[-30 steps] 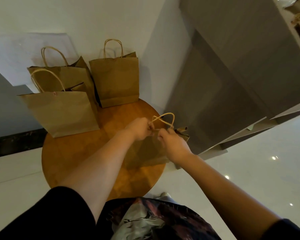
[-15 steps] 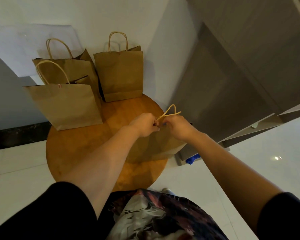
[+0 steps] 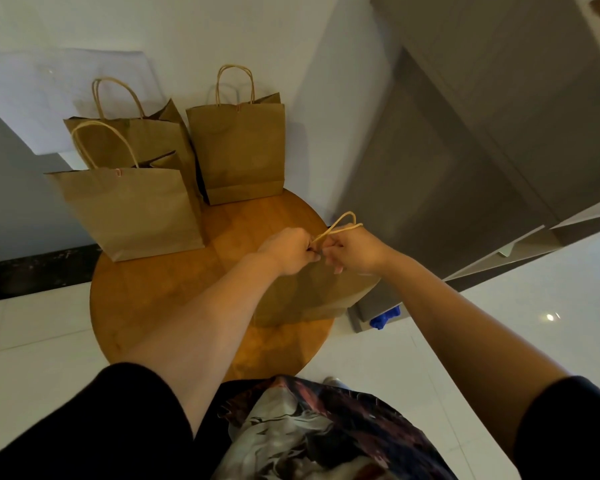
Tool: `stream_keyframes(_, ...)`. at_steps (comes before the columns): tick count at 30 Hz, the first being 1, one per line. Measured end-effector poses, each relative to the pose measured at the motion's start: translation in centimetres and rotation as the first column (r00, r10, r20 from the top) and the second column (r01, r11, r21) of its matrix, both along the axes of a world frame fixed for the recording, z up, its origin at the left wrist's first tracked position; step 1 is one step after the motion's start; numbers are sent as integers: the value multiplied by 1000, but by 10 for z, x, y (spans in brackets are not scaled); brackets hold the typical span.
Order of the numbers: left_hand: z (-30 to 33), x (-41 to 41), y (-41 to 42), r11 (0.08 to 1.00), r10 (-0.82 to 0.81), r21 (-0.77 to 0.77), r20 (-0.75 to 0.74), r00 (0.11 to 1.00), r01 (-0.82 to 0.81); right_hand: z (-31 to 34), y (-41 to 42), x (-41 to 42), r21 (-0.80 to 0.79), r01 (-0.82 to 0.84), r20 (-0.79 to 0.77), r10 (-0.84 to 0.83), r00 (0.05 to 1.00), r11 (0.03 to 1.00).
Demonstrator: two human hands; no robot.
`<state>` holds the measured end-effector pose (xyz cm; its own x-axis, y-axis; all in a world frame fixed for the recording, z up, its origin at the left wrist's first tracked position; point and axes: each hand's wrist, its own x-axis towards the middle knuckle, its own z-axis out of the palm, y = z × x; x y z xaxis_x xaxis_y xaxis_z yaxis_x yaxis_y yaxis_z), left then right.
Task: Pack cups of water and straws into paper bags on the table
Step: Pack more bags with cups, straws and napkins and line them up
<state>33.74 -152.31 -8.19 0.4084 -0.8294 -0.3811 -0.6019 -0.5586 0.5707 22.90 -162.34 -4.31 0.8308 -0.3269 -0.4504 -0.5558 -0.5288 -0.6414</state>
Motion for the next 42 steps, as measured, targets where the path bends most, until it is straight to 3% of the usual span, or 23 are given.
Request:
stream_keyframes(15,3,-4,-2,1000,3,19,45,999,-4,-8,-2,-4,34,97,6,-97,995,995)
stream_keyframes(24,-2,-2,-1,1000,12,-1,58,998,-12,-7,-2,3,-8,33,-15,-33,999,999)
stream_keyframes(33,-2,1,1,999,-18,-26,55,998,20,-11,-7,12,-54,-36,-145,28,989,998)
stream_keyframes(37,-2,-1,1,999,-30,-27,98,995,32,-10,-8,15,76,101,-146,-89,985,992)
stream_keyframes(42,-1,1,1,997,-63,-42,119,991,69,-17,-3,16,-229,-183,-334,100,937,956)
